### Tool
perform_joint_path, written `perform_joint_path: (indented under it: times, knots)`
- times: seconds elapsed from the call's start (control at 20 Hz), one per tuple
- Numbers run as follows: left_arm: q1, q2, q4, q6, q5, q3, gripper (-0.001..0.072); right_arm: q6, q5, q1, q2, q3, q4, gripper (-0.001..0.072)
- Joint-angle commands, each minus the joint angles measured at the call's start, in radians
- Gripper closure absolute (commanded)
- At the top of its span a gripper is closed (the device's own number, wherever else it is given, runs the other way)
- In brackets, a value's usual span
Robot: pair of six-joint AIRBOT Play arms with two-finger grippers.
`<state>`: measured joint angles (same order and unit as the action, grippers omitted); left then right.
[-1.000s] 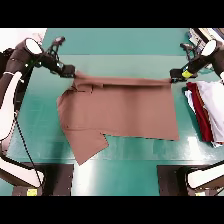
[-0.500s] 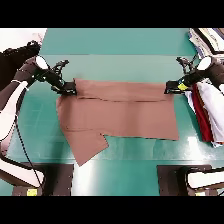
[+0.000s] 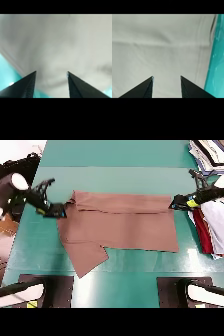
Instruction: Fold the shirts.
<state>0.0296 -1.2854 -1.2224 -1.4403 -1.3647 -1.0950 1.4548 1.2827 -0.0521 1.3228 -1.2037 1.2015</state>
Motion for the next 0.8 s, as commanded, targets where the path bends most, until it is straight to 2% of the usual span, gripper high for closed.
perform_joint_path:
  times: [0.0, 0.25, 0.4, 0.65, 0.75]
  knots:
    - [0.005, 0.203, 0.018, -0.029, -0.009, 0.308, 0.0240, -0.010, -0.014, 0.016, -0.131, 0.105, -0.006, 0.0327]
    - [0.005, 0.331, 0.134, -0.044, 0.078, 0.601, 0.0240, -0.010, -0.038, 0.016, -0.209, 0.145, -0.006, 0.0327]
    - [0.005, 0.333, 0.212, -0.032, 0.151, 0.661, 0.0240, -0.010, -0.027, 0.016, -0.217, 0.145, -0.006, 0.0327]
    - [0.005, 0.333, 0.233, -0.026, 0.220, 0.688, 0.0252, -0.010, -0.001, 0.016, -0.216, 0.145, -0.006, 0.0327]
    - [0.005, 0.333, 0.258, -0.024, 0.220, 0.687, 0.0675, -0.017, 0.024, 0.017, -0.216, 0.145, 0.003, 0.0328]
